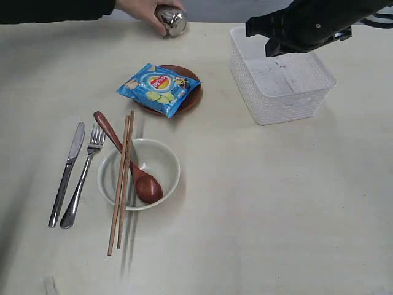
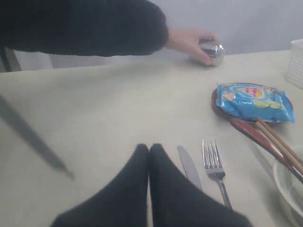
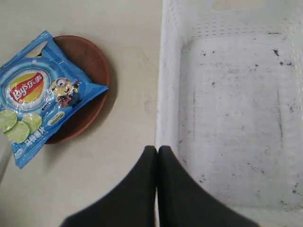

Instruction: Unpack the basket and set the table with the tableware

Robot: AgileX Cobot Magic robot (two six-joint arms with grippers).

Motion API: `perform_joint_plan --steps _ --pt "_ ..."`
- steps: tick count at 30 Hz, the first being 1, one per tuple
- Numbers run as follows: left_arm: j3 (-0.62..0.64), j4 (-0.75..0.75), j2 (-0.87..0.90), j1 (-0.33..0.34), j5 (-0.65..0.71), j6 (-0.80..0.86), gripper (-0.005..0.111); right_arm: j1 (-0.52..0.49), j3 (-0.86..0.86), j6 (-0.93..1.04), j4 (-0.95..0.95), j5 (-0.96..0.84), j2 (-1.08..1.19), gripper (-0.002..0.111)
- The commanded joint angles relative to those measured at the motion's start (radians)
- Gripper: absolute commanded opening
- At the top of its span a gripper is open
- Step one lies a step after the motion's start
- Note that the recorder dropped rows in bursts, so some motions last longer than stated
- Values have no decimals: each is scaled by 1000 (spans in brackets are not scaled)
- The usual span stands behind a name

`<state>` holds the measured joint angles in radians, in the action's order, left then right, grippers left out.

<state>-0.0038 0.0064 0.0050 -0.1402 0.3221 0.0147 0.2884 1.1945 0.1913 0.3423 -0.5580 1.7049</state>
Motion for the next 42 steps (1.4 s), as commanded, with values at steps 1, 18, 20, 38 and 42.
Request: perform_joint_plan --steps 1,18,20,38,42 --pt "4 -6 -5 3 -1 -4 0 -8 6 14 -12 4 0 -1" --pt "4 -6 -5 3 -1 -4 0 -8 6 14 -12 6 -2 -1" --pt "4 -6 -5 3 -1 -4 0 -8 6 14 -12 6 -2 -1" --pt "4 -6 -5 3 -1 -4 0 -8 6 41 -4 27 -41 -1" --pt "4 -6 -5 3 -1 -4 0 -8 6 41 -15 24 -89 0"
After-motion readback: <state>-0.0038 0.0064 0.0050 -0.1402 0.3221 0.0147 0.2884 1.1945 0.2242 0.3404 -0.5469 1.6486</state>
